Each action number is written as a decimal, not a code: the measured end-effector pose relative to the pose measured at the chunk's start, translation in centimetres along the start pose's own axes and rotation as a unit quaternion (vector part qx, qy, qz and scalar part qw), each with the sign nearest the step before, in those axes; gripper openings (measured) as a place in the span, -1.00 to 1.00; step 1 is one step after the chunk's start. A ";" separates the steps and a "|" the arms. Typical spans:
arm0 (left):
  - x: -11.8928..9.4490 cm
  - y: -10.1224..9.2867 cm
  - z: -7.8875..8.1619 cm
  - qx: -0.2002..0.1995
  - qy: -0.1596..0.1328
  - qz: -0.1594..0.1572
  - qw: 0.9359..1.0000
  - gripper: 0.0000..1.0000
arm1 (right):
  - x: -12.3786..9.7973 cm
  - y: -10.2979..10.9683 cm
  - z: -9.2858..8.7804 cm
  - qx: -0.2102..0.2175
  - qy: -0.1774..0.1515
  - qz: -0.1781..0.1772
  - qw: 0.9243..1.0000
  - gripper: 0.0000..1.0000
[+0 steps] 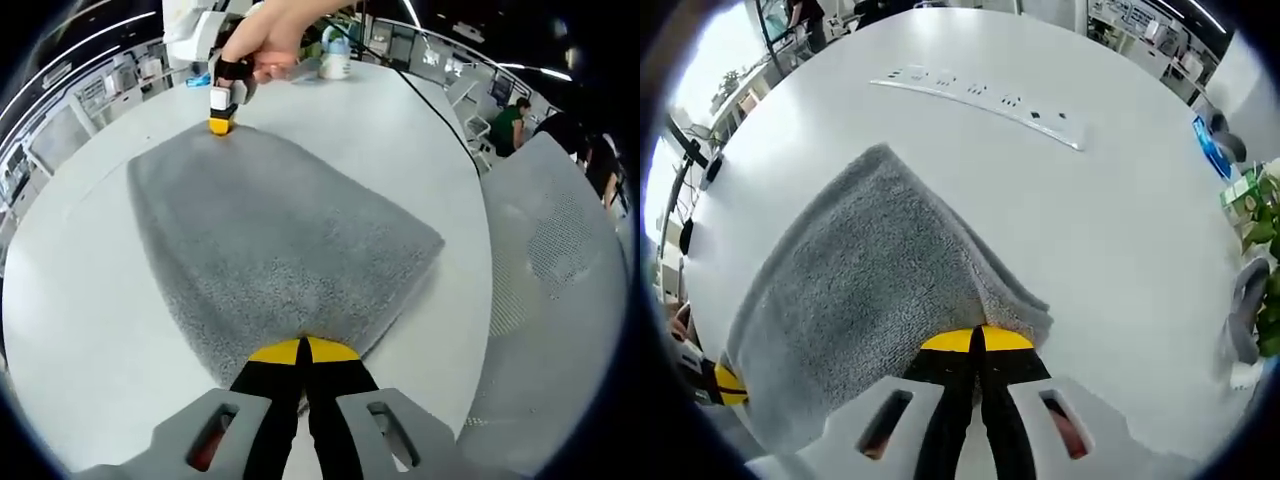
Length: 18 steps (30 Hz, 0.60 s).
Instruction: Fold the towel on the table until its edges align and the towel forms a compact rectangular stack.
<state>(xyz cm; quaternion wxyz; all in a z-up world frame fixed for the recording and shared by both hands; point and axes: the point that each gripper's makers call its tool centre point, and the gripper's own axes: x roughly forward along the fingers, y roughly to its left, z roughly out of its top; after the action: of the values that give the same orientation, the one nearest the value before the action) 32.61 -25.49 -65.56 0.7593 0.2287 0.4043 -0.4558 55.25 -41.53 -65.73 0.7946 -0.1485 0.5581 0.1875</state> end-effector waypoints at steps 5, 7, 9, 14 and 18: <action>0.3 -0.1 0.4 -0.003 -0.003 -0.007 1.000 -0.98 | 0.2 -0.3 0.5 0.002 -0.004 0.003 1.000 -1.00; 0.4 -0.1 0.5 -0.004 -0.004 -0.010 1.000 -0.98 | 0.3 -0.3 0.6 0.002 -0.006 0.003 1.000 -1.00; 0.5 -0.2 0.6 -0.004 -0.006 -0.011 1.000 -0.98 | 0.3 -0.4 0.8 0.001 -0.007 0.003 1.000 -1.00; 0.7 -0.3 0.9 -0.002 -0.011 -0.012 1.000 -0.98 | 0.5 -0.6 1.2 0.000 -0.013 0.001 1.000 -1.00; 0.9 -0.4 1.3 0.000 -0.012 -0.013 1.000 -0.98 | 0.6 -0.7 1.5 -0.004 -0.017 -0.003 1.000 -1.00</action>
<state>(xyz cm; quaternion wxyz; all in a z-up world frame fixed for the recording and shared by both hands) 33.06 -27.06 -65.58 0.7583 0.2180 0.3975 -0.4684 56.99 -41.38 -65.76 0.8040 -0.1504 0.5431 0.1895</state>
